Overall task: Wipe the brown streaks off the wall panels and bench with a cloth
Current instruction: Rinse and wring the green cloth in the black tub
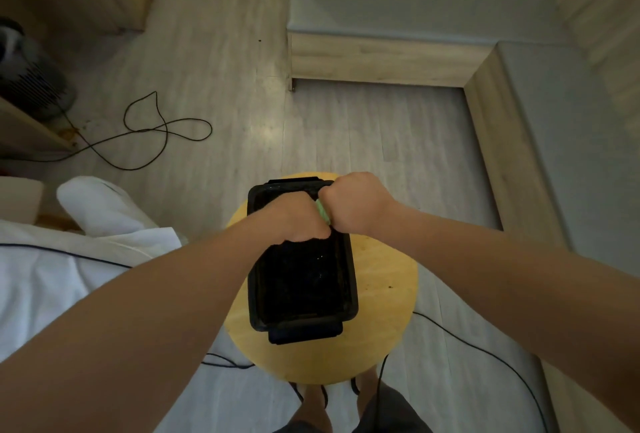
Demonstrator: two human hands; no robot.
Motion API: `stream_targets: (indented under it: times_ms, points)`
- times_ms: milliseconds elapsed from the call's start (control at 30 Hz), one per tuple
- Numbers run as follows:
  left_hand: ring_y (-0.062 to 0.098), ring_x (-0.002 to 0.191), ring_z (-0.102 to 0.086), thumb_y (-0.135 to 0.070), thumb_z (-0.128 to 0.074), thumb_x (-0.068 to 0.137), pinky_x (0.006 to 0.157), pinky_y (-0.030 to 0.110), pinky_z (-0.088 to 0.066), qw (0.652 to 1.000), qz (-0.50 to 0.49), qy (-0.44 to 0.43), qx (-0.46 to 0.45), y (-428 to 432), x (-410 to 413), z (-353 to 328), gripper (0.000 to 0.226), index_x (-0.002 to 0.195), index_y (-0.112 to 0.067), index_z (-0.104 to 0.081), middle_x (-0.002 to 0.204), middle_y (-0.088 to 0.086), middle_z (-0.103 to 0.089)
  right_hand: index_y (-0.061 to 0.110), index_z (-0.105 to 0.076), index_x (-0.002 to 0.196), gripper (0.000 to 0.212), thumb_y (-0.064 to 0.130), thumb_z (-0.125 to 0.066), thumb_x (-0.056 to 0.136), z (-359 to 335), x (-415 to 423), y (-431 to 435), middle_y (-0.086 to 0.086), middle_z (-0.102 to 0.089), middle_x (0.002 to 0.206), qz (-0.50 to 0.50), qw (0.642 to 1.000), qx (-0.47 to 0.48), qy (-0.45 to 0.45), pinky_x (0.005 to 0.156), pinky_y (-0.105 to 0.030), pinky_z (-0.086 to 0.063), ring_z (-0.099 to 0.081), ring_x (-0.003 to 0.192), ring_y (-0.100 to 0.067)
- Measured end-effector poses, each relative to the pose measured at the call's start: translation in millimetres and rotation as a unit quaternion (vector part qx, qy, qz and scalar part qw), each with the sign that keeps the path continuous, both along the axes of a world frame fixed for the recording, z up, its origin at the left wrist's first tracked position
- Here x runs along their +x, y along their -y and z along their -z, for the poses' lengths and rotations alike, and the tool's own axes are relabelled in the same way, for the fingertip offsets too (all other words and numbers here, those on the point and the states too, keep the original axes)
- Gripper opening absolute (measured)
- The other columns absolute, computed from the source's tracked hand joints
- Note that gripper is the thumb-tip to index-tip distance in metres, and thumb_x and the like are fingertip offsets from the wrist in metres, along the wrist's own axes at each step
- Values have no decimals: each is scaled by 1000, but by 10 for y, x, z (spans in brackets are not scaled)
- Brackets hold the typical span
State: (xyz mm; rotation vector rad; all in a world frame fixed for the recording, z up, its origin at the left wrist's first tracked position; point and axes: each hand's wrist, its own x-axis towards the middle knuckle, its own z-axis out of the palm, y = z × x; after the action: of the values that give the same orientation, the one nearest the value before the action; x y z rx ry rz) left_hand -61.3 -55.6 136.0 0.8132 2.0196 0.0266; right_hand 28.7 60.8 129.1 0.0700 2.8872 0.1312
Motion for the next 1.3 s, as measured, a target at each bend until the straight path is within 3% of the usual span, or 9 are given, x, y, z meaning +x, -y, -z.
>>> stream_targets:
  times_ms: [100, 200, 333, 433, 600, 800, 1200, 1300]
  points:
    - [15, 60, -46, -25, -50, 94, 57, 31, -39, 986, 55, -153, 44, 21, 44, 101, 24, 71, -17, -52, 71, 0, -52, 20, -44, 68, 25, 17, -62, 85, -70, -115, 31, 3, -45, 67, 59, 994, -37, 81, 60, -31, -41, -44, 57, -17]
    - [16, 62, -47, -21, -52, 94, 64, 33, -46, 970, 53, -228, 62, 54, 33, 95, 14, 81, -18, -58, 75, -2, -52, 20, -48, 70, 21, 18, -60, 86, -73, -190, 61, 1, -52, 70, 84, 986, -79, 117, 54, -29, -42, -47, 58, -15]
    - [17, 63, -49, -21, -55, 89, 64, 32, -44, 951, 108, -283, 61, 102, -22, 80, 18, 72, -24, -50, 72, -5, -49, 17, -54, 75, 13, 18, -58, 88, -36, -275, 98, 0, -53, 69, 92, 979, -115, 139, 48, -29, -38, -50, 59, -17]
    - [19, 69, -51, -23, -58, 89, 65, 33, -42, 942, 135, -302, 58, 113, -64, 89, 24, 70, -25, -44, 71, -6, -44, 15, -58, 80, 6, 16, -58, 87, -15, -312, 110, -1, -54, 69, 101, 974, -136, 150, 48, -29, -37, -49, 58, -17]
    - [13, 56, -37, -23, -57, 91, 62, 31, -39, 931, 171, -317, 50, 111, -94, 66, 27, 70, -24, -41, 70, -6, -42, 11, -58, 80, 10, 12, -55, 89, 0, -300, 131, -3, -51, 66, 125, 963, -171, 169, 46, -29, -32, -44, 57, -17]
    - [19, 69, -49, -27, -58, 92, 64, 32, -39, 919, 193, -337, 64, 127, -136, 67, 11, 83, -24, -52, 70, -7, -38, 9, -60, 82, 9, 13, -56, 90, -4, -327, 139, -3, -48, 65, 146, 951, -208, 177, 47, -28, -31, -43, 57, -17]
    - [18, 67, -49, -25, -54, 92, 62, 31, -37, 901, 229, -360, 79, 225, -159, 100, 11, 82, -24, -52, 67, -8, -39, 9, -60, 83, 13, 16, -56, 92, -6, -322, 216, -4, -48, 67, 156, 941, -228, 195, 52, -31, -33, -44, 62, -20]
    - [18, 66, -49, -25, -56, 92, 63, 31, -38, 897, 236, -365, 81, 228, -157, 52, 10, 82, -23, -52, 67, -7, -38, 10, -55, 74, 19, 16, -58, 91, -31, -308, 214, -3, -45, 64, 161, 936, -240, 199, 53, -32, -32, -41, 60, -19]
